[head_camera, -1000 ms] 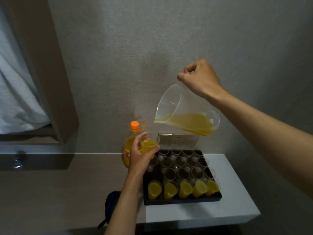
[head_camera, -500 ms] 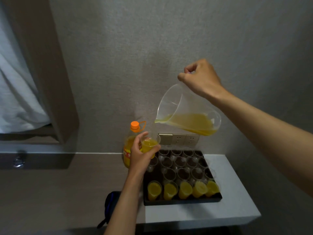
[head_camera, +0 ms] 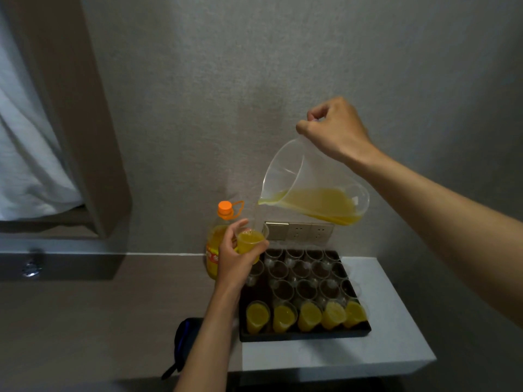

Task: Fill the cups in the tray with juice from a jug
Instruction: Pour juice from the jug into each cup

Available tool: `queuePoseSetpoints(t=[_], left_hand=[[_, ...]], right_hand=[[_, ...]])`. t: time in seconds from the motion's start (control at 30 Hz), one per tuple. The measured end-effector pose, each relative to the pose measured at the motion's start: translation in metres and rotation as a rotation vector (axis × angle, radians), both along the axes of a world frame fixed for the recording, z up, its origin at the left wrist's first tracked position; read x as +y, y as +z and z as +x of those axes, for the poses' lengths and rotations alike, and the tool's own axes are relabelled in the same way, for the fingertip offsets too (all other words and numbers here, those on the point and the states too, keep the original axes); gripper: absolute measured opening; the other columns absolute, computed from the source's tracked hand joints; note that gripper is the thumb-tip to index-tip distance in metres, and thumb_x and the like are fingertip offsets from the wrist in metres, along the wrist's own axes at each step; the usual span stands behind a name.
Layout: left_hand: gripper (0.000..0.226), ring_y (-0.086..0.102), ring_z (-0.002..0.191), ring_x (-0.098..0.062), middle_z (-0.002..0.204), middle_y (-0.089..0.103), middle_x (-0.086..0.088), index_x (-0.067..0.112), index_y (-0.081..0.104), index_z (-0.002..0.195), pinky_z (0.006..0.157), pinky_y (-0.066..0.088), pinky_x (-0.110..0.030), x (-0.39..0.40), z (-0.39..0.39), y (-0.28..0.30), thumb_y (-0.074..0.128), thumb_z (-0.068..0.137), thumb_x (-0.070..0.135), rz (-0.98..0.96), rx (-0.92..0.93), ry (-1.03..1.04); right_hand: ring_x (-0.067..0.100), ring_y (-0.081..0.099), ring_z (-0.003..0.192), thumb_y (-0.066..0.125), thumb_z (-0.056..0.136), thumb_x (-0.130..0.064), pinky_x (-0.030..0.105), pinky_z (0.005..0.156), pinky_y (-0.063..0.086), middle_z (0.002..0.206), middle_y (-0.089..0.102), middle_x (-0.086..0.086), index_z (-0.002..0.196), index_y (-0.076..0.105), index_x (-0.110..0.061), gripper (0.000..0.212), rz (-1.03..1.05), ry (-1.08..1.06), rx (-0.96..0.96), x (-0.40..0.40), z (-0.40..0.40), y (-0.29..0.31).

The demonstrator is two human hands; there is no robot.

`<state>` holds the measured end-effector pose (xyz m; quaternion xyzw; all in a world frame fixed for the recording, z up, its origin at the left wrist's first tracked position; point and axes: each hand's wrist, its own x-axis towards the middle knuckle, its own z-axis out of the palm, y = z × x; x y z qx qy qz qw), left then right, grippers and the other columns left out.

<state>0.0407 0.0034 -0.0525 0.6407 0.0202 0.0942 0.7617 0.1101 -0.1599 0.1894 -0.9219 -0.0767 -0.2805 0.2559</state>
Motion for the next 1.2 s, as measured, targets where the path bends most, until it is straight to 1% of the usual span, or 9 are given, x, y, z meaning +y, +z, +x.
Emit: queuePoseSetpoints(t=[0.2,0.3,0.43,0.5,0.7,0.87,0.97,1.1,1.2], left_hand=[[0.056,0.064,0.088,0.013,0.113,0.065,0.015,0.024,0.063,0.125,0.071,0.05,-0.009,-0.0019,-0.0008,0.0011,0.085,0.077,0.004,-0.009,0.002,0.006],[0.056,0.064,0.088,0.013,0.112,0.065,0.017,0.023,0.062,0.124,0.072,0.05,-0.009,-0.0022,-0.0009,0.0014,0.084,0.077,0.002,-0.008,-0.005,0.01],[0.057,0.065,0.098,0.006,0.116,0.065,0.018,0.03,0.064,0.124,0.082,0.055,-0.02,-0.0012,-0.0008,-0.0017,0.086,0.076,0.009,-0.008,0.001,0.01],[0.056,0.065,0.099,0.005,0.117,0.065,0.018,0.031,0.064,0.122,0.085,0.056,-0.024,-0.0016,-0.0004,-0.0028,0.087,0.076,0.009,-0.007,-0.001,0.016],[0.055,0.064,0.093,0.011,0.116,0.064,0.017,0.027,0.064,0.121,0.075,0.051,-0.011,-0.0029,-0.0006,-0.0013,0.085,0.076,0.004,-0.006,-0.014,0.021],[0.055,0.064,0.091,0.013,0.113,0.064,0.02,0.028,0.063,0.121,0.075,0.05,-0.011,-0.003,-0.0026,0.0004,0.085,0.077,0.005,-0.022,-0.011,0.009],[0.055,0.062,0.089,0.016,0.112,0.064,0.021,0.027,0.063,0.122,0.073,0.047,-0.006,-0.0038,-0.0033,0.0008,0.084,0.077,0.004,-0.024,-0.017,0.006],[0.055,0.064,0.091,0.012,0.104,0.067,0.025,0.03,0.064,0.121,0.075,0.05,-0.011,-0.0025,-0.0034,0.0003,0.085,0.077,0.006,-0.024,-0.005,0.002],[0.055,0.064,0.09,0.012,0.104,0.067,0.023,0.029,0.064,0.122,0.076,0.052,-0.014,-0.0017,-0.0036,0.0007,0.085,0.077,0.006,-0.015,-0.007,0.006]], right_hand=[[0.014,0.034,0.051,0.061,0.074,-0.031,0.032,0.057,0.032,0.042,0.028,-0.004,0.054,0.043,-0.014,0.032,0.0,0.011,0.001,-0.0015,0.0018,-0.0021],[0.014,0.032,0.051,0.061,0.074,-0.03,0.032,0.057,0.03,0.042,0.027,-0.005,0.053,0.041,-0.015,0.033,-0.001,0.015,0.007,-0.0016,0.002,-0.0023],[0.014,0.032,0.052,0.061,0.074,-0.03,0.032,0.055,0.029,0.042,0.026,-0.003,0.052,0.036,-0.013,0.038,-0.017,0.01,0.001,-0.0012,0.0031,-0.0027],[0.015,0.032,0.052,0.062,0.075,-0.03,0.032,0.055,0.028,0.042,0.026,-0.003,0.052,0.035,-0.012,0.039,-0.022,0.002,0.001,-0.0015,0.0038,-0.0022],[0.016,0.033,0.053,0.062,0.073,-0.032,0.032,0.056,0.031,0.044,0.025,-0.002,0.053,0.038,-0.012,0.036,-0.026,0.0,0.001,-0.0016,0.0037,-0.0017],[0.016,0.033,0.053,0.062,0.074,-0.03,0.033,0.056,0.03,0.046,0.025,-0.002,0.054,0.037,-0.013,0.037,-0.03,-0.003,0.0,-0.0003,0.0009,-0.0011],[0.015,0.032,0.053,0.062,0.076,-0.029,0.032,0.057,0.029,0.045,0.025,-0.003,0.054,0.038,-0.014,0.036,-0.026,0.0,0.003,0.0004,-0.0006,-0.001],[0.015,0.032,0.053,0.062,0.075,-0.031,0.032,0.056,0.029,0.043,0.026,-0.002,0.054,0.037,-0.013,0.038,-0.031,0.002,0.001,0.0009,-0.0013,-0.0005],[0.014,0.031,0.051,0.062,0.076,-0.031,0.032,0.056,0.029,0.042,0.026,-0.003,0.054,0.037,-0.012,0.039,-0.029,0.002,0.004,0.0008,-0.0017,-0.0004]])
